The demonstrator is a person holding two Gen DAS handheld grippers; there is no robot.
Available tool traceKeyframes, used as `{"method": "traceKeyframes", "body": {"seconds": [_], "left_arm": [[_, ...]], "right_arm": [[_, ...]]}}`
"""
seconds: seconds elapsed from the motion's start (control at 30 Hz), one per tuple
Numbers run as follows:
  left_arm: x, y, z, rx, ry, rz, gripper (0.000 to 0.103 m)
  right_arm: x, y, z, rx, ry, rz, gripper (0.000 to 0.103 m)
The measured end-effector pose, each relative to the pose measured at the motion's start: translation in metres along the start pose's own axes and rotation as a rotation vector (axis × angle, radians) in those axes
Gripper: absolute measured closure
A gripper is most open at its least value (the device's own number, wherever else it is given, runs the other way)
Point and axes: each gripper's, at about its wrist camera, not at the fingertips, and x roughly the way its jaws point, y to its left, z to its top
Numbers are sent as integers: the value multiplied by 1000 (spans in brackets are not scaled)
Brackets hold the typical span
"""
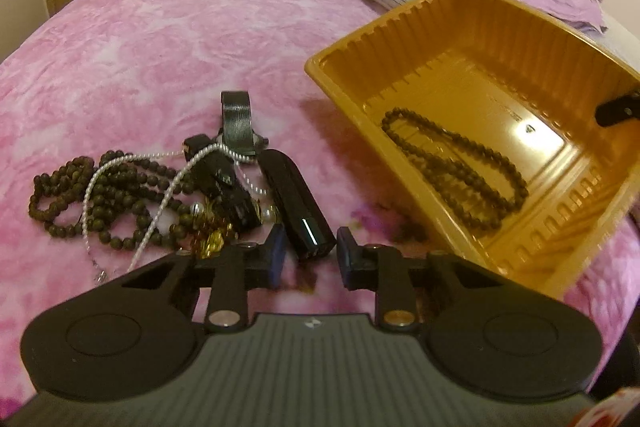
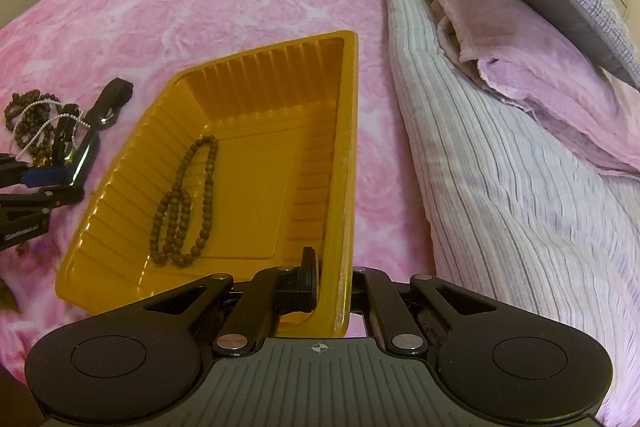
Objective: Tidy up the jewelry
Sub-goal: 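Grasp the black cylindrical case with the left gripper and lift it, then place the black case in the tray and open the left gripper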
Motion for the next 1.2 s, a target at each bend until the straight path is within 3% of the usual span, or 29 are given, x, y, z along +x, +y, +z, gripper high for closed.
{"method": "traceKeyframes", "body": {"seconds": [0.17, 0.5, 1.0, 1.2], "left_arm": [[-14, 1, -10, 29, 18, -17, 80], [-4, -1, -4, 26, 3, 11, 83], [-42, 8, 5, -80, -79, -85, 83], [-42, -15, 23, -84, -103, -180, 83]], "right_arm": [[-1, 1, 0, -11, 5, 1, 99], [2, 1, -2, -2, 12, -2, 99], [2, 1, -2, -1, 10, -4, 99], [1, 1, -1, -1, 7, -5, 99]]}}
